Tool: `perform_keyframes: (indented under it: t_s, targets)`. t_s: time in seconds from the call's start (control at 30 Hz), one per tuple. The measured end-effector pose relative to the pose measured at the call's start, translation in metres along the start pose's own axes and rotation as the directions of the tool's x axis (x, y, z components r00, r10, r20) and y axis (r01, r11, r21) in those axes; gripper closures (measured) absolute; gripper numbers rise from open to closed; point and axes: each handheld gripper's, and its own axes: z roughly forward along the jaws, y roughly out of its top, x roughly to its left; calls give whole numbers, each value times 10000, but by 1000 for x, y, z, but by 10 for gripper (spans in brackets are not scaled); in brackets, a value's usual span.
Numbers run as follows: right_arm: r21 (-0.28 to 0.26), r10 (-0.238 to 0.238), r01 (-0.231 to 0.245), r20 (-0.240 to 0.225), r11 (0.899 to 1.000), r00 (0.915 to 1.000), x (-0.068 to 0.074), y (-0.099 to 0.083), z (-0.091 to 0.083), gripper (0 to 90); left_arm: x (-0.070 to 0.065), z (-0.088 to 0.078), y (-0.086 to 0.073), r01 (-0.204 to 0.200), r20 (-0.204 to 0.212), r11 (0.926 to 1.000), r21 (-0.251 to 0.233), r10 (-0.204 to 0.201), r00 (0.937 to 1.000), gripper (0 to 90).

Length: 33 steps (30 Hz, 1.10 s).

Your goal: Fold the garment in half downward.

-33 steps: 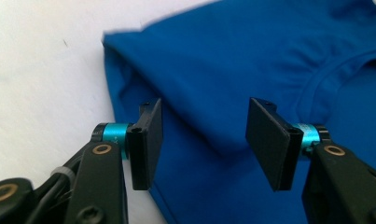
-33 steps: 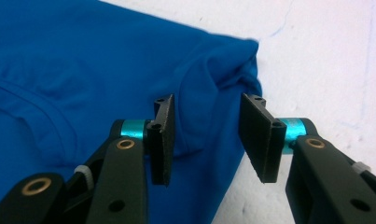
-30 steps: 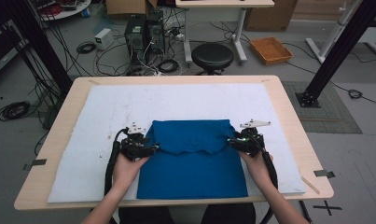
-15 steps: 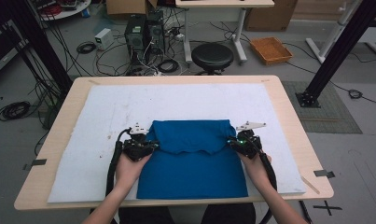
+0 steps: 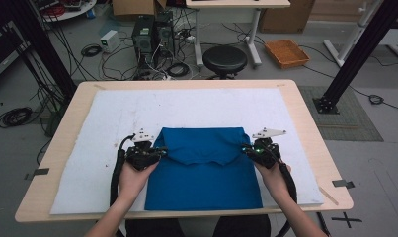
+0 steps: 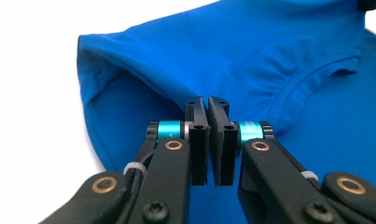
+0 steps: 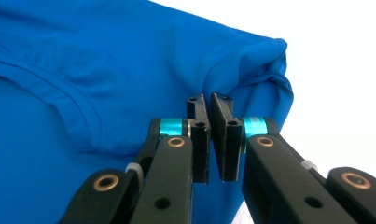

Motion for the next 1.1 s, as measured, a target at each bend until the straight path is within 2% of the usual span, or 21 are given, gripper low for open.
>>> perform_keyframes:
  t_s: [0.23, 0.43, 0.6, 0.9, 1.1]
  targets:
    - [-95, 40, -43, -353, 9999, 9994, 7, -9, -25, 865, -14, -24, -3, -328, 493, 9994, -139, 334, 9982, 865]
    - [-208, -117, 105, -602, 9997, 9981, 18, -24, -50, 865, -33, -46, -19, -564, 927, 9983, -155, 576, 9940, 865]
    - [-235, -281, 264, -787, 9994, 9965, 33, -41, -69, 865, -48, -60, -32, -945, 1168, 9955, 64, 931, 9888, 865]
    - [-57, -654, 651, -830, 9979, 9944, 53, -68, -91, 865, -65, -68, -50, -1258, 1522, 9904, 567, 1159, 9815, 865]
    - [50, -864, 871, -801, 9962, 9930, 58, -78, -93, 865, -68, -68, -61, -1452, 1496, 9851, 918, 1305, 9801, 864]
